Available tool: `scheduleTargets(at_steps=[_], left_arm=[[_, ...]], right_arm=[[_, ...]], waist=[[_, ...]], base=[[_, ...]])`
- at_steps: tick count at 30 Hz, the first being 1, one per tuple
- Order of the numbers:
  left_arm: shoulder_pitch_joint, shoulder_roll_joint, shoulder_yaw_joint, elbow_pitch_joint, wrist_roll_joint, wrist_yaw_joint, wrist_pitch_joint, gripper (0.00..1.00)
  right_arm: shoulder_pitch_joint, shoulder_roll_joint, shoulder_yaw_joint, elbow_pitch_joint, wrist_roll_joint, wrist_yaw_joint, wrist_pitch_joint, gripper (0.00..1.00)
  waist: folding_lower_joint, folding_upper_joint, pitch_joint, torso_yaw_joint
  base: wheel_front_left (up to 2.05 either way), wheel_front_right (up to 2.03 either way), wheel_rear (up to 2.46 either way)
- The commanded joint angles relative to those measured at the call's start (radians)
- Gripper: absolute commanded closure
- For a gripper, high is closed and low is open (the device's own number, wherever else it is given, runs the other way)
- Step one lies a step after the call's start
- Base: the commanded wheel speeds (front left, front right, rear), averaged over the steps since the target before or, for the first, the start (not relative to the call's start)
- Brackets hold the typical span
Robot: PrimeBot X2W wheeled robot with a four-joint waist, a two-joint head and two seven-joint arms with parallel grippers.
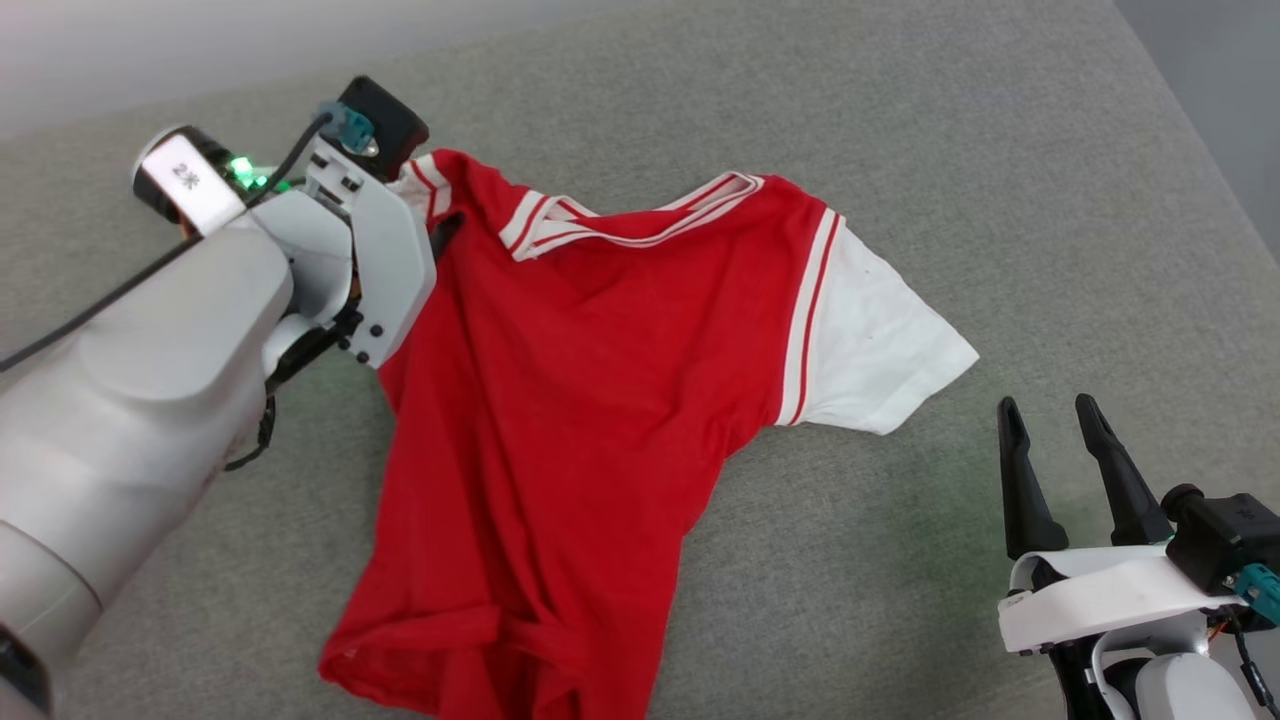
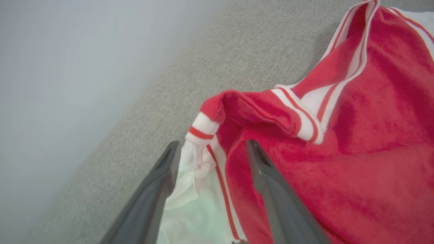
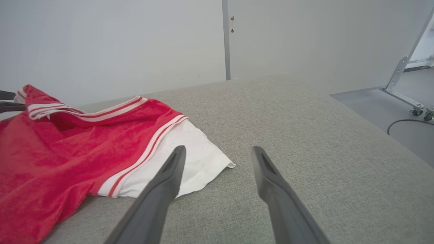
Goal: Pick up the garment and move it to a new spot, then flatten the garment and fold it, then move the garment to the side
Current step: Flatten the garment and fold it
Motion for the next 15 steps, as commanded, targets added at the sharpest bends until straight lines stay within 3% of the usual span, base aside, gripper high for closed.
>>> scheduleTargets(at_steps=[1, 15], left_arm=[[-0.001, -0.001, -0.001, -0.01, -0.008, 0.001, -0.002, 0.0], [0.081, -0.006, 0.009, -0.039, -0.042, 0.001, -0.161, 0.0]], right_arm=[[-0.015, 0.001, -0.002, 0.001, -0.006, -0.001, -0.004, 0.0], [0.04, 0.001, -0.058, -0.042, -0.067, -0.001, 0.045, 0.0]], waist=[[0.0, -0.0001, -0.022, 0.023], [0.0, -0.0001, -0.174, 0.187]], base=[[0.0, 0.0, 0.0], [0.0, 0.0, 0.0]])
